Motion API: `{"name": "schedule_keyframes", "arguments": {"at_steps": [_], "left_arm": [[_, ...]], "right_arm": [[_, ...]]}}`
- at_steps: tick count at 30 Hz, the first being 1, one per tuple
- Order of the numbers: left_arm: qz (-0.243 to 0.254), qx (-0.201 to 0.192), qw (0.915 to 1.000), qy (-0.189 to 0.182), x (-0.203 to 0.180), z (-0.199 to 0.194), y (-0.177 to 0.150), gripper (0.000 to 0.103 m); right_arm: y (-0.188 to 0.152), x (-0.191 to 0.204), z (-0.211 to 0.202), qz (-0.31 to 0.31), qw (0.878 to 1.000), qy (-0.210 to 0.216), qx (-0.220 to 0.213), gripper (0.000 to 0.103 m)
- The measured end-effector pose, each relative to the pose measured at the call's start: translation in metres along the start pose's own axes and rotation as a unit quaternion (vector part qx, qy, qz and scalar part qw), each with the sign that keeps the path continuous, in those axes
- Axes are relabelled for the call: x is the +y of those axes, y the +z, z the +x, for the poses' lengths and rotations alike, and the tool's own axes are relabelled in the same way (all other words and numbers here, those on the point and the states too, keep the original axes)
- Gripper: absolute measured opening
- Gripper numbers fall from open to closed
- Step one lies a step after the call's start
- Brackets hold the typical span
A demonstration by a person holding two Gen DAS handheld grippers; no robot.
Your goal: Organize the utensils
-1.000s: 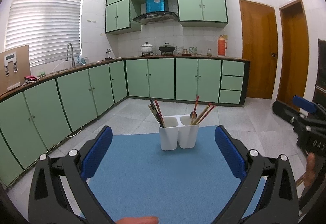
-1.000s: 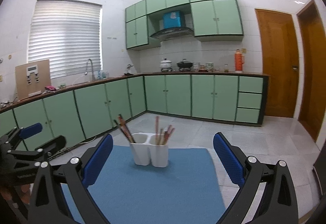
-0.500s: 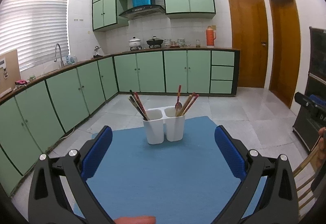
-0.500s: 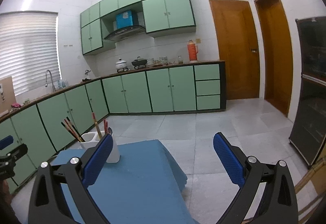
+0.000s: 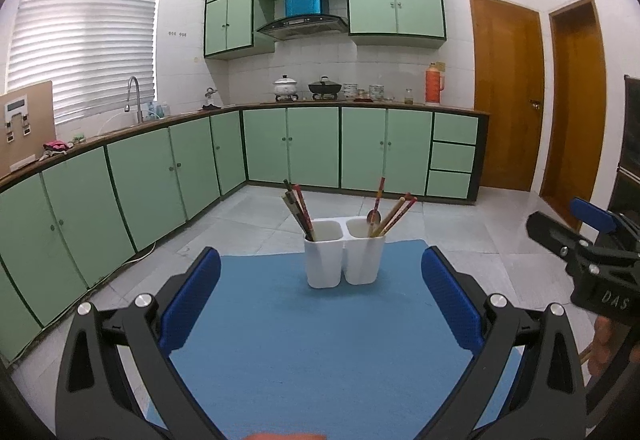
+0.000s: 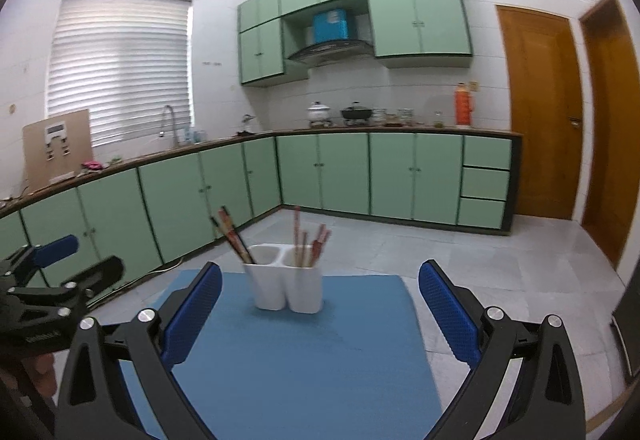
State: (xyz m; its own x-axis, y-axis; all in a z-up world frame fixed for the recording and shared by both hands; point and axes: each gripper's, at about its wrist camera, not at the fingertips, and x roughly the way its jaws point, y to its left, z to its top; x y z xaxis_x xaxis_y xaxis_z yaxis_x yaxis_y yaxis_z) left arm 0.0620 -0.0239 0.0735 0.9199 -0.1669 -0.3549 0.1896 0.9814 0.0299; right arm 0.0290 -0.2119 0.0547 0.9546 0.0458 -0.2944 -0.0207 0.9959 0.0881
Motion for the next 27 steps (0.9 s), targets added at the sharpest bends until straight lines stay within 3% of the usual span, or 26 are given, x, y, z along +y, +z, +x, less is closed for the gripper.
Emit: {"name": "schedule_keyframes", "arguments": {"at_steps": [8, 27], "left_arm": [[-0.001, 0.000, 1.0000, 0.001, 0.000, 0.000, 0.001, 0.097], [-0.007, -0.004, 0.9999, 0.007, 0.005, 0.002, 0.004, 0.097]], "right_arm": [[0.007, 0.020, 0.007, -0.022, 1.000, 0.017, 0.002, 0.097], [0.010, 0.018, 0.014, -0.027, 0.999, 0.018, 0.011, 0.097]]}}
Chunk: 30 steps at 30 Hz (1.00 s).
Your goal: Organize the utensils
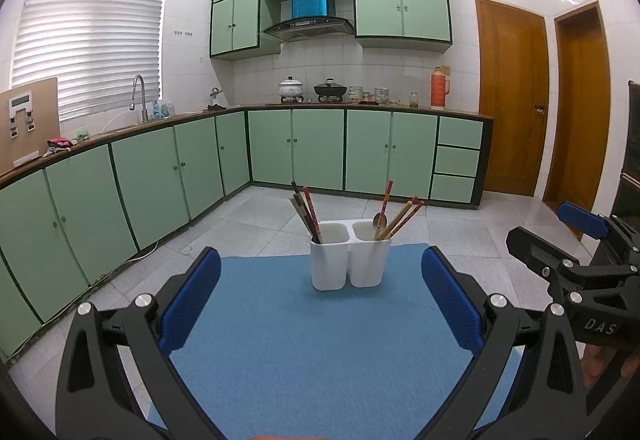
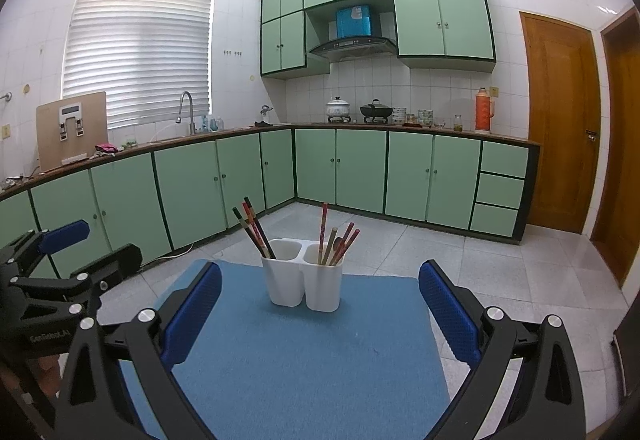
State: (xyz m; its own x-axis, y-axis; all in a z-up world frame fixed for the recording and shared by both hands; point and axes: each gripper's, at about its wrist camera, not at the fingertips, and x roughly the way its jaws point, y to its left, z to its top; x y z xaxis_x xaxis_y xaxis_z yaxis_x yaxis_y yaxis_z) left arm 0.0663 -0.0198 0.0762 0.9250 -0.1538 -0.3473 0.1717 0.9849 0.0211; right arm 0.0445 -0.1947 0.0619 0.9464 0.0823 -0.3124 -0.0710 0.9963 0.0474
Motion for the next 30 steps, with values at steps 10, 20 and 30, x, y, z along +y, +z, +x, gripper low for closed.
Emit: {"name": "schedule_keyframes", "arguments": {"at_steps": [10, 20, 30], "left_arm": [[-0.001, -0.001, 1.0000, 0.001, 0.0008, -0.0006, 0.0001, 0.097], [-0.003, -0.001, 1.0000, 0.002, 0.0028, -0.0003, 0.0011, 0.097], [-0.005, -0.001, 1.0000, 0.003, 0.0048, -0.0013, 0.0015, 0.097]], "right_arm": [[-0.0001, 0.0006, 0.0006, -0.001, 1.000, 0.000, 0.001, 0.097], [-0.0001, 0.0022, 0.0005, -0.001, 1.000, 0.001, 0.001, 0.097], [0.0004, 0.0045, 0.0018, -0.002, 1.000, 0.001, 0.002, 0.097]]}}
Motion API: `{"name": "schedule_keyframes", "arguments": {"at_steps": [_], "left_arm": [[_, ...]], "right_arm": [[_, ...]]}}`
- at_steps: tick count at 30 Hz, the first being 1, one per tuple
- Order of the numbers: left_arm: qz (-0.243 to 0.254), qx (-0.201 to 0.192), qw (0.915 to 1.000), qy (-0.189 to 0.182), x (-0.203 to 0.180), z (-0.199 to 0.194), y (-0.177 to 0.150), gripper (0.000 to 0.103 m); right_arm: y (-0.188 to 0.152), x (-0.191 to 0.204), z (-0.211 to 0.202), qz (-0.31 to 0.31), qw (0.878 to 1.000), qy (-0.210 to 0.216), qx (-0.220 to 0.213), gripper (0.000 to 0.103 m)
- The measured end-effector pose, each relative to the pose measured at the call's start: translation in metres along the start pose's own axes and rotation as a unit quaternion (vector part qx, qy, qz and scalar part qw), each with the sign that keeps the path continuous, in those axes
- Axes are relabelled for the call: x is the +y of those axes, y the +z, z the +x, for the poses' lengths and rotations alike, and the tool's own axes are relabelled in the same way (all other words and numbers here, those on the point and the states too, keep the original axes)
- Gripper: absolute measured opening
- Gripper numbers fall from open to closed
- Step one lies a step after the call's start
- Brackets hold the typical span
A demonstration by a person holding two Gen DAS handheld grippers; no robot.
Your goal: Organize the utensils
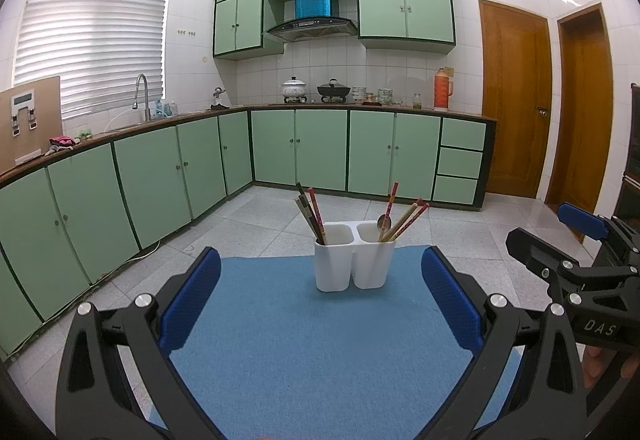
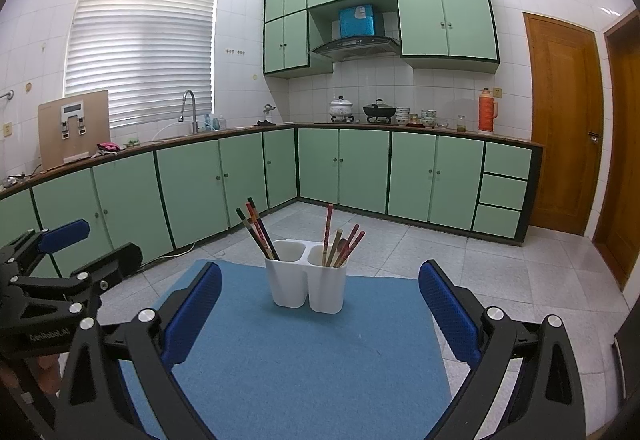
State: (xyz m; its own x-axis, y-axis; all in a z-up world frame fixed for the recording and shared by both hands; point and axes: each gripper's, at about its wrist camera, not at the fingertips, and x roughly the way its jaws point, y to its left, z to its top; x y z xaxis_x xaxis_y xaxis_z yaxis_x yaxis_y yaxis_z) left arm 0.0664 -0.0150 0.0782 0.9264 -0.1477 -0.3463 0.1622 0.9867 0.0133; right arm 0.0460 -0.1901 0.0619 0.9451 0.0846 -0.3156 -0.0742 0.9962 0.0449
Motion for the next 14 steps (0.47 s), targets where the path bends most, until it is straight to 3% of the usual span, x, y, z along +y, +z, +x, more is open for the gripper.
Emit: {"name": "schedule_keyframes", "arguments": {"at_steps": [14], "left_arm": [[-0.004, 0.005, 1.0000, 0.002, -0.0017, 0.0023, -0.0015, 0.097]], "right_arm": [[-0.0002, 0.0009, 0.0041, 0.003, 1.000, 0.001, 0.001, 0.097]]}}
